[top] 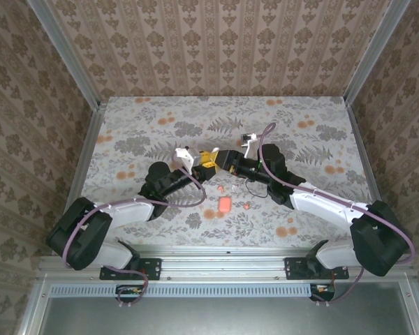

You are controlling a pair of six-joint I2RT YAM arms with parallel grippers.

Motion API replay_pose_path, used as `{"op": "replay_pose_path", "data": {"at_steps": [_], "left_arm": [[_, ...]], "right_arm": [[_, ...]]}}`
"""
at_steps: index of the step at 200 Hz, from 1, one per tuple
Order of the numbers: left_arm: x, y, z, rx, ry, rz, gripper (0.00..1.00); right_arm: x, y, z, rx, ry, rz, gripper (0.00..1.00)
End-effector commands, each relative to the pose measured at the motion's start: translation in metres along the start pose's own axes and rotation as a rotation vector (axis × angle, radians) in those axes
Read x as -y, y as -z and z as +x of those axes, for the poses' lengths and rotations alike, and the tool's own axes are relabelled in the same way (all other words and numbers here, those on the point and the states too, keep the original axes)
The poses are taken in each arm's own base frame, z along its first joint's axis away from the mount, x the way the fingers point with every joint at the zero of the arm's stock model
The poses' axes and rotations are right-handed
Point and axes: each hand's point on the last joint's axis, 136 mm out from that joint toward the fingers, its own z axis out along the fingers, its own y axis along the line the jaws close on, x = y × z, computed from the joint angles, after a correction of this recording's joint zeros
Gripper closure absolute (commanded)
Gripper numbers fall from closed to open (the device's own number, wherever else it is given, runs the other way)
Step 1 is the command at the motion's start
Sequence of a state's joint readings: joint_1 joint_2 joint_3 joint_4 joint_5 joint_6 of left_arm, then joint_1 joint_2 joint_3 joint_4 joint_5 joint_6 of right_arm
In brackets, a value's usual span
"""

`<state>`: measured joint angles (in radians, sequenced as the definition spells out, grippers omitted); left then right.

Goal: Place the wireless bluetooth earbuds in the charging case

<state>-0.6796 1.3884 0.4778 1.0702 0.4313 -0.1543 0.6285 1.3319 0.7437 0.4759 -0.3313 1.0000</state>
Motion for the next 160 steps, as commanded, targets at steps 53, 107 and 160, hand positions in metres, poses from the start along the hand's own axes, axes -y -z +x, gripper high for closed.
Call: {"op": "replay_pose_path", "data": {"at_steps": [53,107,160], "left_arm": [[0.003,0.004,-0.025,0.054,0.044,0.010,0.86],[0.026,0.010,-0.036,0.046,0.090,0.210,0.88],[0.054,0.017,-0.045,0.048,0.068,0.378,0.89]], "right_arm": [[-0.010,0.006,0.006,-0.021,0.084,-0.026,0.27],[-0.028,0.046,-0.020,0.046,0.464,-0.052,0.20],[-0.044,0.071,-0.006,-0.082,0.851,-0.244,0.27]]}}
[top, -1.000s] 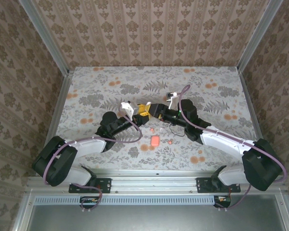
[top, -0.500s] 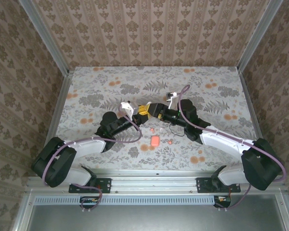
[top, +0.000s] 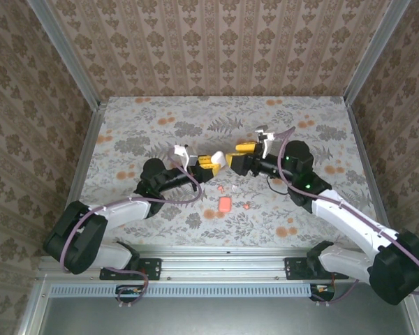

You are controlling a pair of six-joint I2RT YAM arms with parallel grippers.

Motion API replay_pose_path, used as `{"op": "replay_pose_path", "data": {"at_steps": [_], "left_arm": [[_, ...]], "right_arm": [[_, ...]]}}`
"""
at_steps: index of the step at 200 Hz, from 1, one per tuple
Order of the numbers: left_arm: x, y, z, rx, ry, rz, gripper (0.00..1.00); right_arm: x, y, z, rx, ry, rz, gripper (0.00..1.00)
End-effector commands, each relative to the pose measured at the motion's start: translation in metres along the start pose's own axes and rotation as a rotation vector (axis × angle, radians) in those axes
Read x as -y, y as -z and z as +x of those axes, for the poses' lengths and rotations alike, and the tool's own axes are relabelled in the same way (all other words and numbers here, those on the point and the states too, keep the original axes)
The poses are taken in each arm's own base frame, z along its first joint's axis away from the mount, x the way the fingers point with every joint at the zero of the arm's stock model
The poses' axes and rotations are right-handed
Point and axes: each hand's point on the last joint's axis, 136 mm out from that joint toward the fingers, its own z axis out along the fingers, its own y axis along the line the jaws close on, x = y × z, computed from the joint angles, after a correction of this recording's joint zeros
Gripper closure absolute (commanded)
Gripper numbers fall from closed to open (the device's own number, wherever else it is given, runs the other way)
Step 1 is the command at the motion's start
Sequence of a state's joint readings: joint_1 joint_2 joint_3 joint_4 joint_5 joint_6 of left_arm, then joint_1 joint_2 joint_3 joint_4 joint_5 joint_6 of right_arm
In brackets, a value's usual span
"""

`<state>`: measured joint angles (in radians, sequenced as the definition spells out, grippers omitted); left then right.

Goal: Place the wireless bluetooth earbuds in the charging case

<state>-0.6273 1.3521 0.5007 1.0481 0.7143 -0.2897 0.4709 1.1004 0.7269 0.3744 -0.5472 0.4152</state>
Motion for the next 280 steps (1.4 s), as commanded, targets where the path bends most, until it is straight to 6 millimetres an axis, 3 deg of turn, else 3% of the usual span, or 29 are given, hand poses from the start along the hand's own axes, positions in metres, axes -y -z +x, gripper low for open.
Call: {"op": "replay_pose_path", "data": {"at_steps": [1,40,151,212,280], "left_arm": [[0.029,0.001,-0.028,0.047,-0.051,0.151,0.89],[0.041,0.001,-0.031,0.048,-0.067,0.230,0.89],[0.050,-0.003,-0.038,0.076,-0.068,0.306,0.90],[0.051,-0.005,-0.038,0.072,-0.066,0.314,0.91],[0.047,-0.007,-0.036,0.066,-0.050,0.298,0.86]], "right_arm": [[-0.021,0.008,0.017,-0.097,0.237,-0.167,0.27],[-0.031,0.018,0.024,-0.163,0.392,-0.288,0.32],[-0.037,0.009,0.029,-0.239,0.393,-0.476,0.45],[-0.042,0.008,0.030,-0.245,0.402,-0.553,0.68],[-0.043,0.009,0.032,-0.274,0.415,-0.577,0.84]]}}
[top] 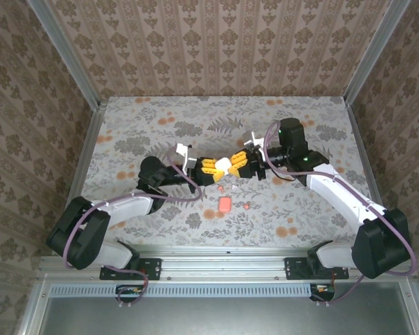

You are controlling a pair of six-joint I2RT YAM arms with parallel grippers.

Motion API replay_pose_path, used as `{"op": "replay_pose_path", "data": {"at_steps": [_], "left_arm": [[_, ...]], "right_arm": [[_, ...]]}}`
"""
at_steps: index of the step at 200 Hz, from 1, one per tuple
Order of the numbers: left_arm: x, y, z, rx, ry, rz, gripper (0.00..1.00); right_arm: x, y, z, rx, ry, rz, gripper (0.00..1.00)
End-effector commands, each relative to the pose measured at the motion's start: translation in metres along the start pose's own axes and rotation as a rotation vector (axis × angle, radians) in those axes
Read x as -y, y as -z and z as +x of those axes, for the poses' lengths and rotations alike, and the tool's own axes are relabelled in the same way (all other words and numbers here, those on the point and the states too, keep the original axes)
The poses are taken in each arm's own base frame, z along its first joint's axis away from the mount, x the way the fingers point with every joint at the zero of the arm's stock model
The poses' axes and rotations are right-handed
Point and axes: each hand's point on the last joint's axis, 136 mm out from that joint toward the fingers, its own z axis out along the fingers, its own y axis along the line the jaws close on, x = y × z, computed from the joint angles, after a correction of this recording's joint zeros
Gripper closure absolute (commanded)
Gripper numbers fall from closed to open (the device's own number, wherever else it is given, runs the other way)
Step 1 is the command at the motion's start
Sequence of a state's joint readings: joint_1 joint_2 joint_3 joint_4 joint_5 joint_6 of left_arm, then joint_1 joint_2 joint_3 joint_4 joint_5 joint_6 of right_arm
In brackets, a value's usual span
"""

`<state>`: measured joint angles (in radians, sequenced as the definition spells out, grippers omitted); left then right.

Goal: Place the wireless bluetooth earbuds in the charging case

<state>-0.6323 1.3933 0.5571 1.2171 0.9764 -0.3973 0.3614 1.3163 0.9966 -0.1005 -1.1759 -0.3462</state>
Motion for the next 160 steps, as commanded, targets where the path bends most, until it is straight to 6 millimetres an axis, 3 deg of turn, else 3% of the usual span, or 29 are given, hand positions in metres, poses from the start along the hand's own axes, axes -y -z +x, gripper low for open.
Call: {"op": "replay_pose_path", "data": {"at_steps": [1,25,42,50,91,117,160], "left_arm": [[-0.002,-0.005,-0.011,0.023,-0.022,0.007,0.86],[-0.005,-0.004,-0.006,0.008,-0.017,-0.011,0.70],[-0.009,-0.002,0.001,-0.017,-0.033,-0.035,0.43],[-0.010,0.000,0.003,-0.031,-0.047,-0.050,0.36],[-0.015,0.012,0.032,-0.238,-0.113,-0.139,0.34],[-0.011,0.024,0.045,-0.367,-0.179,-0.158,0.34],[-0.001,0.030,0.061,-0.516,-0.198,-0.100,0.36]], "right_arm": [[-0.012,-0.002,-0.005,0.003,0.028,-0.066,0.84],[-0.013,-0.001,-0.004,-0.017,0.033,-0.054,0.85],[-0.011,0.001,0.002,-0.060,0.044,-0.017,0.85],[-0.008,0.003,0.007,-0.094,0.061,0.019,0.85],[0.010,0.018,0.038,-0.315,0.146,0.204,0.85],[0.005,0.021,0.053,-0.438,0.242,0.225,0.85],[0.000,0.009,0.059,-0.541,0.359,0.209,0.85]]}}
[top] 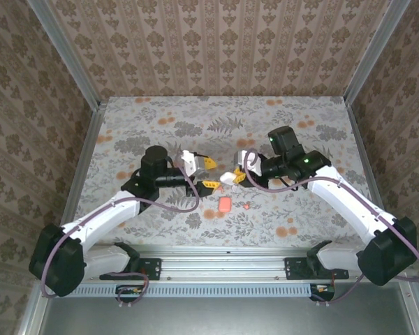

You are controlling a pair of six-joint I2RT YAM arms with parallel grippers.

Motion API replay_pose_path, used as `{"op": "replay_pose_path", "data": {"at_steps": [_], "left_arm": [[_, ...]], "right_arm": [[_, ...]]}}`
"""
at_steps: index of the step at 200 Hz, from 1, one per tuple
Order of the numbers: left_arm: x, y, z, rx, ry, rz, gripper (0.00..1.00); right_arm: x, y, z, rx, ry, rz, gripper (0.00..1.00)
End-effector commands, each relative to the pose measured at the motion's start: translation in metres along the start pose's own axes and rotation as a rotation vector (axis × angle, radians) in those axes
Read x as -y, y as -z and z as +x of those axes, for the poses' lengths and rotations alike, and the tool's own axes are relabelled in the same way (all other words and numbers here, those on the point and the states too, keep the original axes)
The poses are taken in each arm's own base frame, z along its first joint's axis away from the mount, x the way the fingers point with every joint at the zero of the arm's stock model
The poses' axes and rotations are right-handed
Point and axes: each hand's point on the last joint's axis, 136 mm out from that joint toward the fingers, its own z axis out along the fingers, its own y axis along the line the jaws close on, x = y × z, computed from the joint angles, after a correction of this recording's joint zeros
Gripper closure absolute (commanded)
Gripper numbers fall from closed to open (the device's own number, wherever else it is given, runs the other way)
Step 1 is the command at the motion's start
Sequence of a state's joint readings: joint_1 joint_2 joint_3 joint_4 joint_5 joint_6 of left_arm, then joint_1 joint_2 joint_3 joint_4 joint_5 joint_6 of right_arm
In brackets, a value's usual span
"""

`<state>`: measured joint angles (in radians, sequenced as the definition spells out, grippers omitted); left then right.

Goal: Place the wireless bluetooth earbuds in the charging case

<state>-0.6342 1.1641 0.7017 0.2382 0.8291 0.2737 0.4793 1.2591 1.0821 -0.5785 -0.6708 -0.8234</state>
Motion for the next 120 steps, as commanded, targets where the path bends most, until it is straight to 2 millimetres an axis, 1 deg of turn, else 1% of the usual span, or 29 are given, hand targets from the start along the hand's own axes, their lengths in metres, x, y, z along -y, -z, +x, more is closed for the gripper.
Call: {"op": "replay_pose_path", "data": {"at_steps": [1,28,64,98,120], "left_arm": [[0.013,0.002,0.026,-0.142,-0.033,0.057,0.36],[0.018,-0.001,0.030,-0.164,-0.036,0.083,0.37],[0.022,-0.005,0.030,-0.161,-0.035,0.102,0.40],[0.027,-0.011,0.028,-0.147,-0.022,0.130,0.44],[0.028,-0.012,0.026,-0.140,-0.015,0.138,0.49]], "right_arm": [[-0.001,0.001,0.002,-0.090,0.121,0.027,0.85],[-0.006,-0.007,-0.001,-0.116,0.161,0.008,0.85],[-0.012,-0.016,-0.006,-0.109,0.180,-0.022,0.85],[-0.011,-0.021,-0.010,-0.094,0.183,-0.023,0.84],[-0.011,-0.023,-0.010,-0.096,0.182,-0.023,0.85]]}}
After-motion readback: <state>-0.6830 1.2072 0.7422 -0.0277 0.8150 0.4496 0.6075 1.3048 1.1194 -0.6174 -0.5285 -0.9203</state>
